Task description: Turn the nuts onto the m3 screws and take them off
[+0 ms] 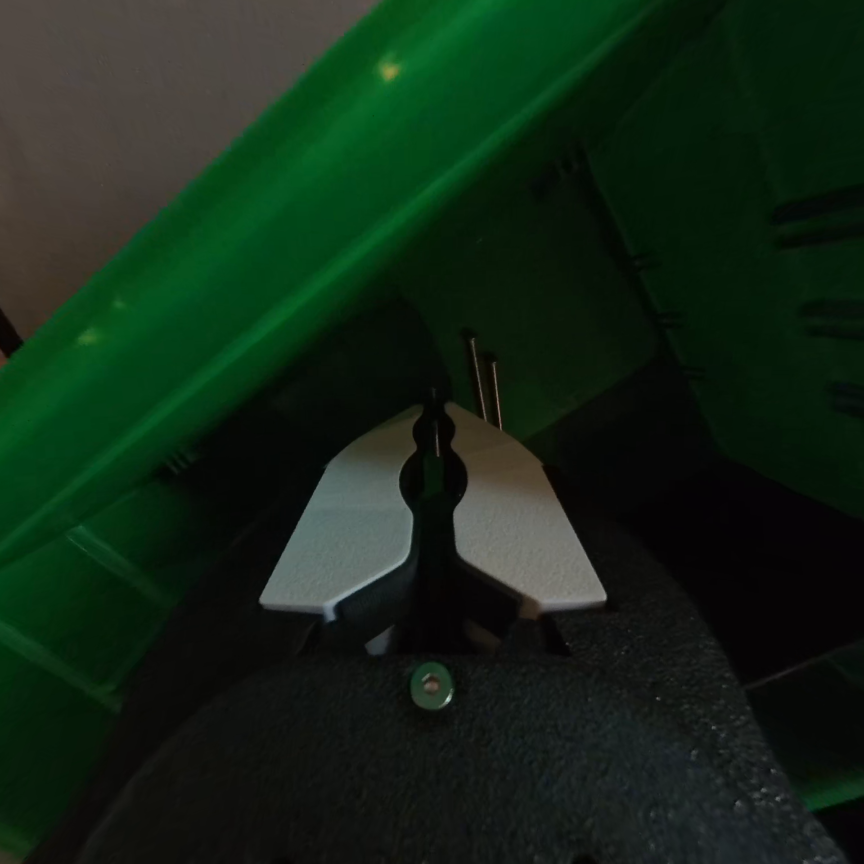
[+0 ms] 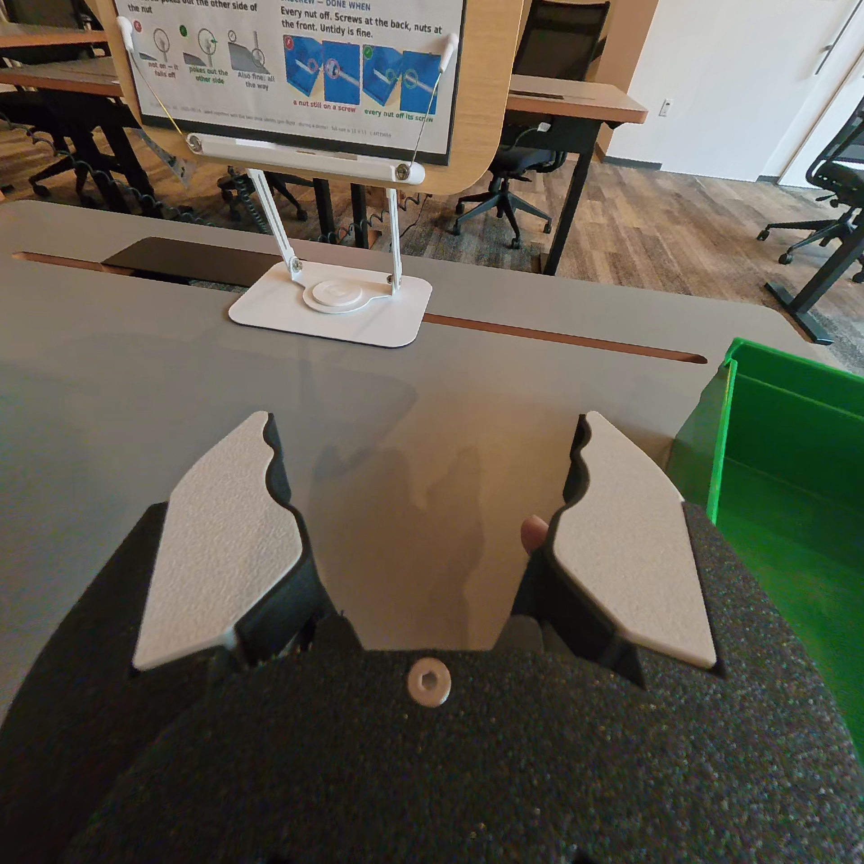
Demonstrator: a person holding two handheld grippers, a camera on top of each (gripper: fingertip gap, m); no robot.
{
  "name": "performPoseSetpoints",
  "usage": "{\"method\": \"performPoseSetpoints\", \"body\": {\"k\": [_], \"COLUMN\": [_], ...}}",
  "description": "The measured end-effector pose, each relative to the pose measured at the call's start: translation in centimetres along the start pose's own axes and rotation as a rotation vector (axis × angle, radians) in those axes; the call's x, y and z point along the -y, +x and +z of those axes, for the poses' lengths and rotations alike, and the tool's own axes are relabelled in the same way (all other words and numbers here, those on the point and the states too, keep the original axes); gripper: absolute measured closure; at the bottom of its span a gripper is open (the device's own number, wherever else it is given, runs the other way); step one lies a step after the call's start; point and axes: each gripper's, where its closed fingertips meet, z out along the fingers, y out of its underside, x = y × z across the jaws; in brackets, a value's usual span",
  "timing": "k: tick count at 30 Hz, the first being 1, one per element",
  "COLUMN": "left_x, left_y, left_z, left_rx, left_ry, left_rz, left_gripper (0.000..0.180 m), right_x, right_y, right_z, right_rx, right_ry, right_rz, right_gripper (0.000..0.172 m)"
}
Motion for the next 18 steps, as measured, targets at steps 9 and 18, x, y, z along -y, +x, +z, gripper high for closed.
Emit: {"method": "performPoseSetpoints", "body": {"k": [9, 18], "left_x": [0.9, 3.8], "left_y": [0.4, 9.3], "left_z": [-3.5, -12.1], "left_rx": [0.036, 0.027], "left_ry": [0.086, 0.336], "left_rz": [0.042, 0.283], "left_gripper": [0.178, 0.178], "right_x": [-0.3, -0.2], "right_y": [-0.3, -1.2], "right_z": [0.3, 0.3], "right_rx": [0.011, 0.034], "right_ry": [-0.011, -0.014], "right_rz": [-0.008, -0.021], "right_gripper": [0.056, 0.057]}}
